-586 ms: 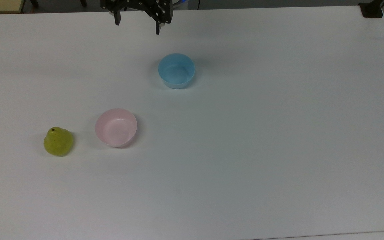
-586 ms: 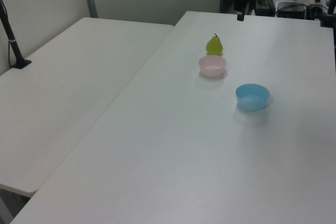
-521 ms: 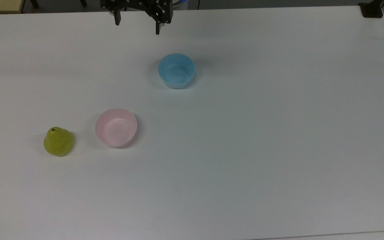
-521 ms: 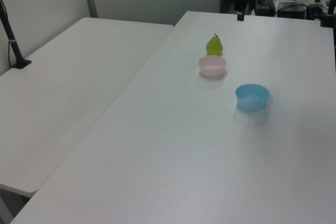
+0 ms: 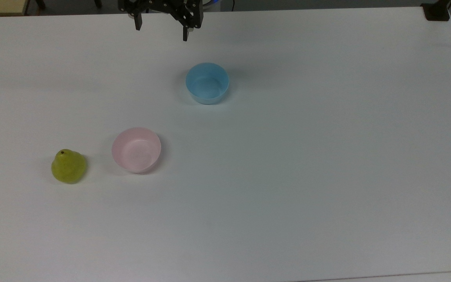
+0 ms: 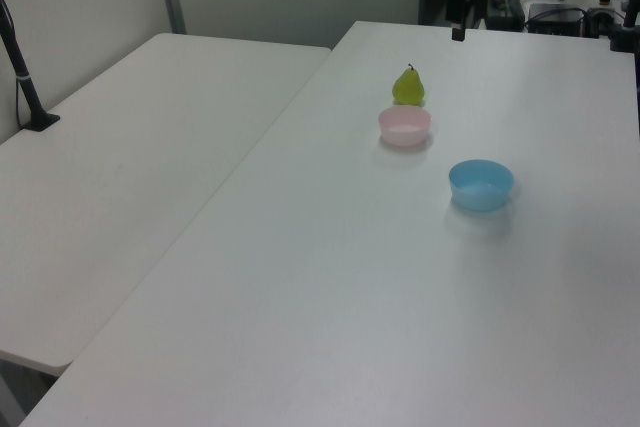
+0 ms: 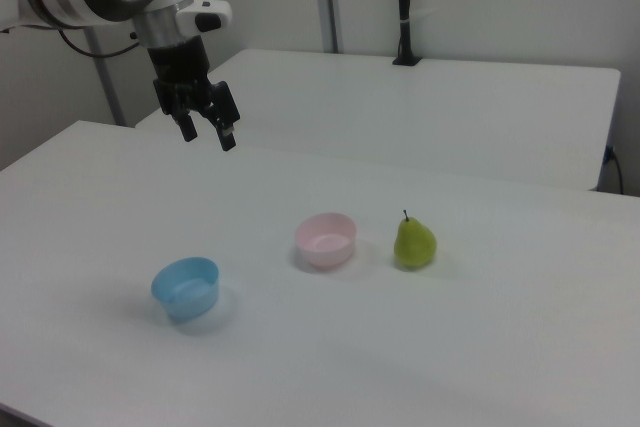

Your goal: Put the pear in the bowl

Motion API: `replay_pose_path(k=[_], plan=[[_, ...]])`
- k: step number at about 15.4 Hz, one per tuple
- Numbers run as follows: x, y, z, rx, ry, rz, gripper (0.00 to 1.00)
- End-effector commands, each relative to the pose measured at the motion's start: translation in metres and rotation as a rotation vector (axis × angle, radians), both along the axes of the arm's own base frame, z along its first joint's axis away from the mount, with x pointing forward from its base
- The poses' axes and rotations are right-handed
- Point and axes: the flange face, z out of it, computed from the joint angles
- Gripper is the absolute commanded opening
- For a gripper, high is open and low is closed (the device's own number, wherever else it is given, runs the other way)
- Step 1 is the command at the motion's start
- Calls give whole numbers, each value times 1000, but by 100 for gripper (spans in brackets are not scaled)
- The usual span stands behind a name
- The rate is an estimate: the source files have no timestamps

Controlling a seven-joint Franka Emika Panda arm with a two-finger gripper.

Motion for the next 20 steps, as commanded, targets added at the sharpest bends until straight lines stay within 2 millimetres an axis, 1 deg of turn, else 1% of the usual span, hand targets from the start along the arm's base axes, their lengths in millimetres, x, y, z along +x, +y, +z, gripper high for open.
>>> replay_pose_path(k=[1, 3, 6, 7, 8, 11, 14, 16, 20], plan=[[-3, -1, -1, 17, 1, 15, 100], [-2, -6, -1, 18, 2, 30, 100], [5, -12, -6, 15, -11, 93, 100], [9, -20, -10, 13, -15, 96, 100], [12, -24, -8, 11, -26, 118, 100], [27, -45, -18, 0, -23, 185, 100], [45, -71, -38, 4, -21, 187, 100], [54, -93, -51, 3, -49, 172, 100], [70, -122, -78, -13, -84, 135, 100]])
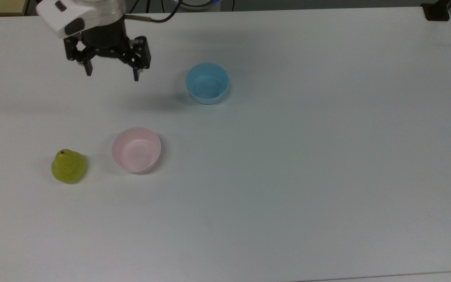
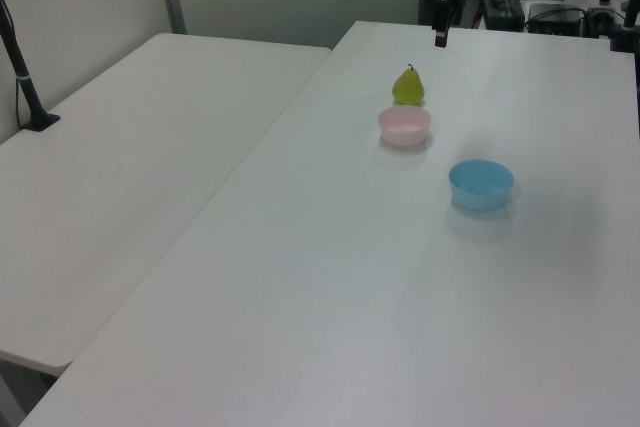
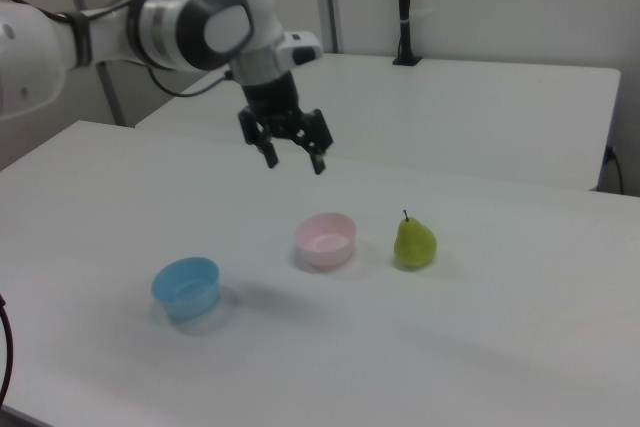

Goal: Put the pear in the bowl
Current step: 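Move the open gripper over the green pear and lower it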

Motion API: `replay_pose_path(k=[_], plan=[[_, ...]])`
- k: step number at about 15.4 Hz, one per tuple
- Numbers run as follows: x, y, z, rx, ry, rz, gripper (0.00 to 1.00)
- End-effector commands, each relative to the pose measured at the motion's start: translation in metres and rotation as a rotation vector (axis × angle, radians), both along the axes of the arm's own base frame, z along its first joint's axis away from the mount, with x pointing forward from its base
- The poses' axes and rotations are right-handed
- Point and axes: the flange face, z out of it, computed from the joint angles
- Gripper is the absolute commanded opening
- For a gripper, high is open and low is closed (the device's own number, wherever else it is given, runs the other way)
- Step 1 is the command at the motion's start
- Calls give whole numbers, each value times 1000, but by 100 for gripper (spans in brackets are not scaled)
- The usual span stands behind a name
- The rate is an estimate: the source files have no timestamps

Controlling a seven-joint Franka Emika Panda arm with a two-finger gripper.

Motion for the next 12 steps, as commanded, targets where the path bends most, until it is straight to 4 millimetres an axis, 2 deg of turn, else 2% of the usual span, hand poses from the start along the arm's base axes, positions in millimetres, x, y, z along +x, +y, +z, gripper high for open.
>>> replay_pose_path(k=[1, 7, 12], plan=[[17, -23, -20, 5, -40, -12, 100], [40, -65, -50, 5, -109, -71, 100], [58, -97, -89, -19, -186, -100, 98]])
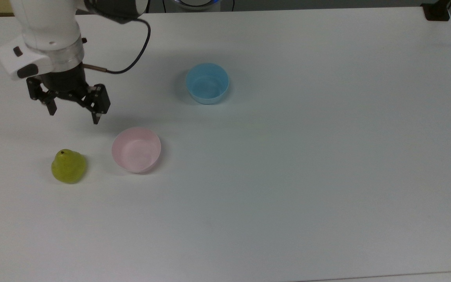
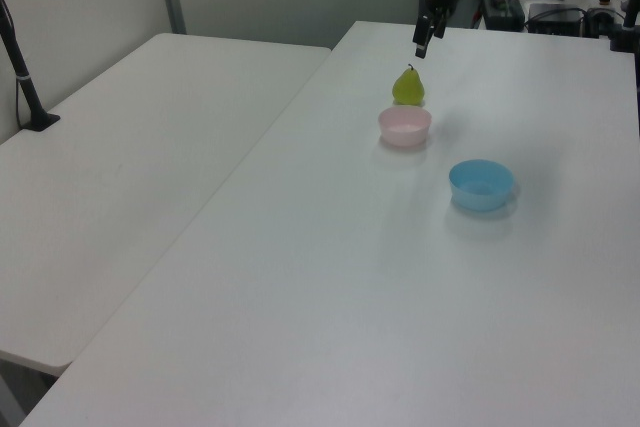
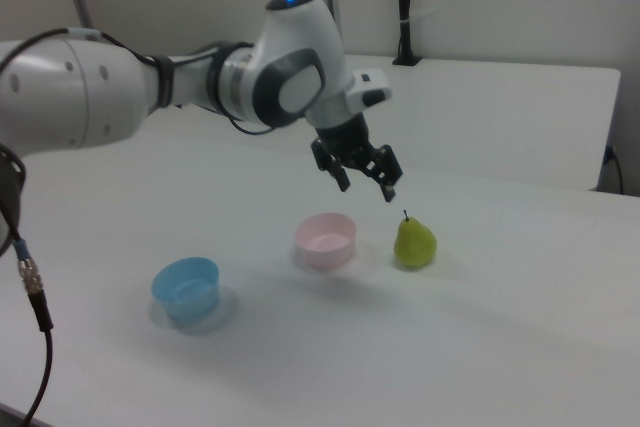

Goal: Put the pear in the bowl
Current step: 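Move the open gripper over the green pear and lower it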

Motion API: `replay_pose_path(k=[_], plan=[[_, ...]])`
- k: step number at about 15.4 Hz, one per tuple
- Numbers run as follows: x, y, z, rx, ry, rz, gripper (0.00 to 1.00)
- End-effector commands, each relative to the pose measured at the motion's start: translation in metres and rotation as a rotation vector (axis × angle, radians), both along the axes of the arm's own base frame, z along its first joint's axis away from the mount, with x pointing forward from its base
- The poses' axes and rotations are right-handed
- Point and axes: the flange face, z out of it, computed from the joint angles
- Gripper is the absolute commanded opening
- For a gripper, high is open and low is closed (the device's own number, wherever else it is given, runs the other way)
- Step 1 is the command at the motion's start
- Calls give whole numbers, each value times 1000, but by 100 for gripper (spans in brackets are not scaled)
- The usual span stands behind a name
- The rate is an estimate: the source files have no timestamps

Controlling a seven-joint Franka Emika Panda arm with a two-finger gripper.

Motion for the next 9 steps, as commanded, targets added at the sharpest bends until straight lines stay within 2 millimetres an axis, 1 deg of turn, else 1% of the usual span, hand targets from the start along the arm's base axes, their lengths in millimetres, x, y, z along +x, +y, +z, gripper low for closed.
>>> replay_pose_path(k=[1, 3, 5, 9], plan=[[18, -19, -26, -2, -77, -9, 98], [21, -28, -40, -8, -100, -19, 98], [26, -36, -59, -18, -124, -24, 97], [31, -40, -87, -27, -132, -22, 96]])
